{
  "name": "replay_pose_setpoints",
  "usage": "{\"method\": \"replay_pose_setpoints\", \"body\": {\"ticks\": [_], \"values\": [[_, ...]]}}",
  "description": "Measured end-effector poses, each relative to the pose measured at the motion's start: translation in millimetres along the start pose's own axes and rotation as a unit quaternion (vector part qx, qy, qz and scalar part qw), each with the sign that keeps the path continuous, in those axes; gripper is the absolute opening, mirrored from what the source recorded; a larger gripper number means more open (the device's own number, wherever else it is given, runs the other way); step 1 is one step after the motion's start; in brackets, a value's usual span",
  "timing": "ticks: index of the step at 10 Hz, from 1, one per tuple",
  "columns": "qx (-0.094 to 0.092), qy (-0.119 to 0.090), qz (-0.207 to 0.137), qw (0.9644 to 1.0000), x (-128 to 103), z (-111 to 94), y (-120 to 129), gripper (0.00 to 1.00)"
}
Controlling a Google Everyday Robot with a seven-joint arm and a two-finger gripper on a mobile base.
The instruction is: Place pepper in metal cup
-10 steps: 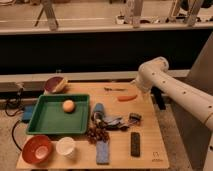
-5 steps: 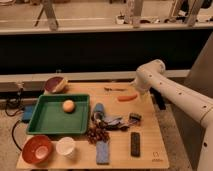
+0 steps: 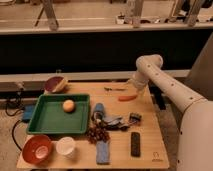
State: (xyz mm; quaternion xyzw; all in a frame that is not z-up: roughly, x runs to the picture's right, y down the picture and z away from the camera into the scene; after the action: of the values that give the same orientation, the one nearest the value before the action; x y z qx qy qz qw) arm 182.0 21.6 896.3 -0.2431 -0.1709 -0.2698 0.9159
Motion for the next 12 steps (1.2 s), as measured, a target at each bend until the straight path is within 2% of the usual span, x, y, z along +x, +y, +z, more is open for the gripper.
{"method": "replay_pose_setpoints", "body": {"ticks": [3, 5, 9, 12], "values": [[-0.015, -0.013, -0.001, 0.9998, -11.3, 20.7, -8.0, 0.8], [-0.025, -0.011, 0.019, 0.9994, -15.4, 41.0, -12.9, 0.8], [-0.026, -0.024, 0.053, 0.998, -7.0, 63.0, -7.7, 0.8], [-0.029, -0.038, 0.084, 0.9953, 1.9, 80.7, -2.0, 0.8]]}}
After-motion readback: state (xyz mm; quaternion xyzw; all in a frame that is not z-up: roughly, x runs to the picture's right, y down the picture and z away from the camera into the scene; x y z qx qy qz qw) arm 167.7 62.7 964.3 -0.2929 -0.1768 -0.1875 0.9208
